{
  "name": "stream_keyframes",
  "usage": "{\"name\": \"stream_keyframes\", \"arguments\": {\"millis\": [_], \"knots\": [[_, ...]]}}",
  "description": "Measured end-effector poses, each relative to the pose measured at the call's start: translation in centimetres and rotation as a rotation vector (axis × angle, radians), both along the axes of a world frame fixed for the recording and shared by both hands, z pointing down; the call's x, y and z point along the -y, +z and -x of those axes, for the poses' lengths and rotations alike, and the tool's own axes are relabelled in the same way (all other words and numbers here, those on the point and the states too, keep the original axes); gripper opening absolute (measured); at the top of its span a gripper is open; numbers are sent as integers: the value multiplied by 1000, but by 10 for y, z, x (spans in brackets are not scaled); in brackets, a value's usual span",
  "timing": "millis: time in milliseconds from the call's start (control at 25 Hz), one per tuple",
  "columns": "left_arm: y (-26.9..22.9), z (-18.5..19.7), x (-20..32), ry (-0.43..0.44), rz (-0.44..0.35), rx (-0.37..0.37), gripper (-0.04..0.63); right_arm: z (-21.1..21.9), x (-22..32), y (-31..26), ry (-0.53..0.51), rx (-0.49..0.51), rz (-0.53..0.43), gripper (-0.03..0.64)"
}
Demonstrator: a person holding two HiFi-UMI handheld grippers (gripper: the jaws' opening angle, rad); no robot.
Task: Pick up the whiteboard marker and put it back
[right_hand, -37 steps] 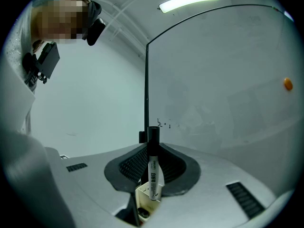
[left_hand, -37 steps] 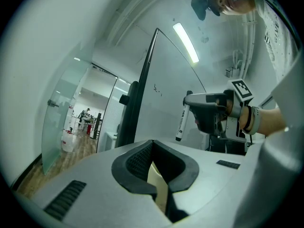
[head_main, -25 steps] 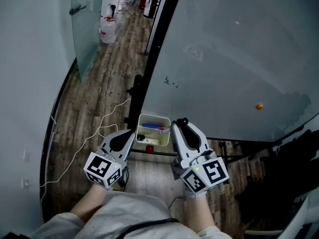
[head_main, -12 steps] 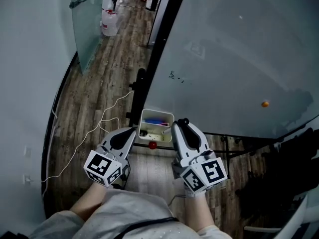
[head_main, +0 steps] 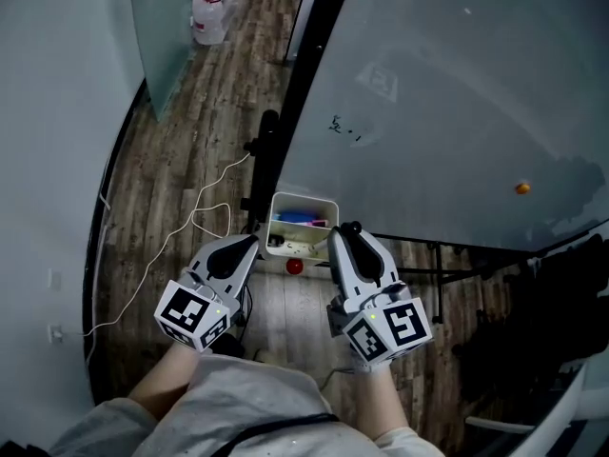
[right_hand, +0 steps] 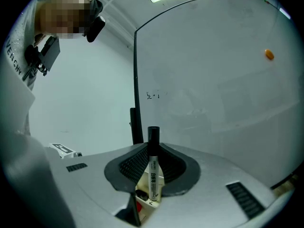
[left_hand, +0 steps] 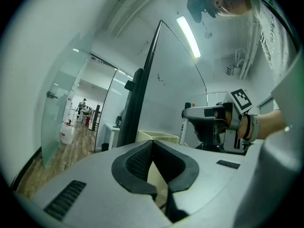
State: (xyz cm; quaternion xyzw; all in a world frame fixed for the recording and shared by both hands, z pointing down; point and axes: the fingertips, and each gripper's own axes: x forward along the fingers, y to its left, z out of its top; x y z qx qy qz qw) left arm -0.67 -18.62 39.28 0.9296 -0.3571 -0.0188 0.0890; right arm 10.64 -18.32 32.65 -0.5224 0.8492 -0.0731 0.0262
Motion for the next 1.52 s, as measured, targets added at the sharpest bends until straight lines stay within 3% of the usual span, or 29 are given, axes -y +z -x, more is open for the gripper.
{"name": "stream_keyframes", "arguments": {"millis": [880,1520], "knots": [[25,1,13,16,60,6,12,2,11,48,59,7,68,75],[43,3,16,26,104,8,12,6,16,65,68,22,68,75]]}}
